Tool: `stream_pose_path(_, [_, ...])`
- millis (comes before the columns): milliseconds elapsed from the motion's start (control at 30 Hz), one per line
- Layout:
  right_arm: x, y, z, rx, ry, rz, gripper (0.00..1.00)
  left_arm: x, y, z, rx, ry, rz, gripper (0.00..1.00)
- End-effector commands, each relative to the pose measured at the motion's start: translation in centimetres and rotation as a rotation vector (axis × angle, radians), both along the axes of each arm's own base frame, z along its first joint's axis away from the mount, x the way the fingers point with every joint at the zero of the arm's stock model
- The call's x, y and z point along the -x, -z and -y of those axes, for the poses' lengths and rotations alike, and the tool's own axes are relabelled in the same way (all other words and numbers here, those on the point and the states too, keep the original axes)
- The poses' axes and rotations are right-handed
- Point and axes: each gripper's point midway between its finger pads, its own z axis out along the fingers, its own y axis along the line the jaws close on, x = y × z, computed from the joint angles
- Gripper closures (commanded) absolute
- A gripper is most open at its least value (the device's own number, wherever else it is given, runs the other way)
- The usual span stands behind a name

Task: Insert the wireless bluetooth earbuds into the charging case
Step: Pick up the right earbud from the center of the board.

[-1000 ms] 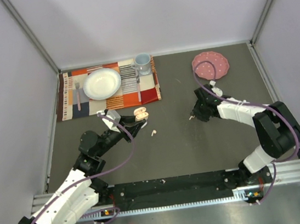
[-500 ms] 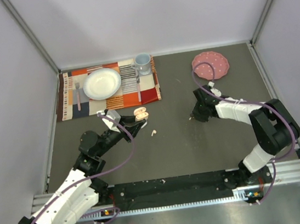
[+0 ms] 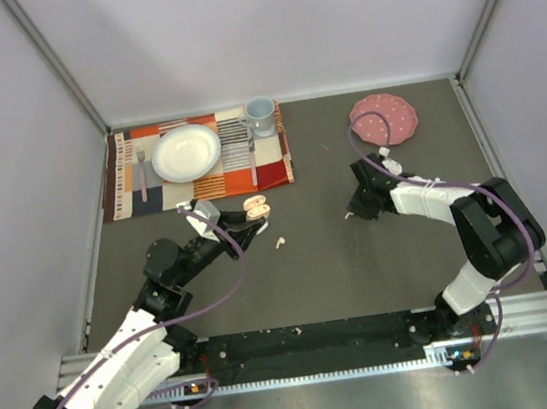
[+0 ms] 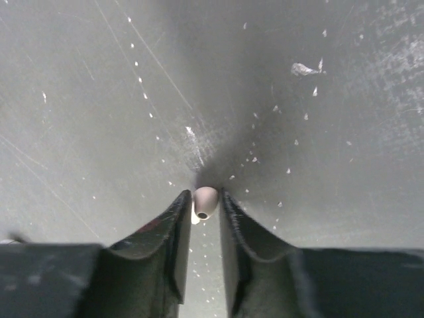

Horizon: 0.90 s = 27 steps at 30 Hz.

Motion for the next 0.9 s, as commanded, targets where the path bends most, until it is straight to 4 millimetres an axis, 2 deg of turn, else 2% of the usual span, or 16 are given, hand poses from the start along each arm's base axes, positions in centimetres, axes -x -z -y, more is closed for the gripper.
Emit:
stream_pose_path(0, [-1.9, -1.0, 0.8, 0.047, 0.014, 0.054, 0.82, -0.2, -2.7, -0.2, 0.03, -0.014, 0.069, 1.0])
stream_pose_path(300, [-2.0, -1.0, 1.0, 0.099, -0.046, 0.049, 0.91, -0.3, -2.7, -0.2, 0.027, -0.013, 0.068, 1.0])
stream_pose_path(433, [-2.2, -2.2, 1.2, 0.132, -0.074, 0.074, 0.95, -0.4, -2.4, 0.1, 0.024, -0.003, 0.056, 1.0])
stream_pose_path(467, [-2.3, -2.7, 1.4, 0.16, -0.079, 0.093, 0.99, -0.4, -2.4, 0.2, 0.026, 0.0, 0.055, 1.0])
stream_pose_path(600, [-2.3, -6.0, 0.8, 0.232, -0.112, 0.197, 0.99, -0.5, -2.2, 0.5, 0.023, 0.012, 0.046, 1.0])
stream_pose_path(633, [-2.1, -7.3, 0.1, 0.235, -0.132, 0.234, 0.99, -0.5, -2.2, 0.5, 0.023, 0.015, 0.045, 1.0])
stream_pose_path(833, [-1.0, -11.8, -0.3, 0.339, -0.143, 0.352, 1.0, -0.7, -2.1, 0.6, 0.026, 0.016, 0.039, 1.0])
stream_pose_path(867, [-0.7, -13.0, -0.3, 0.343, -0.14, 0.381, 1.0, -0.7, -2.0, 0.7, 0.028, 0.015, 0.034, 1.0])
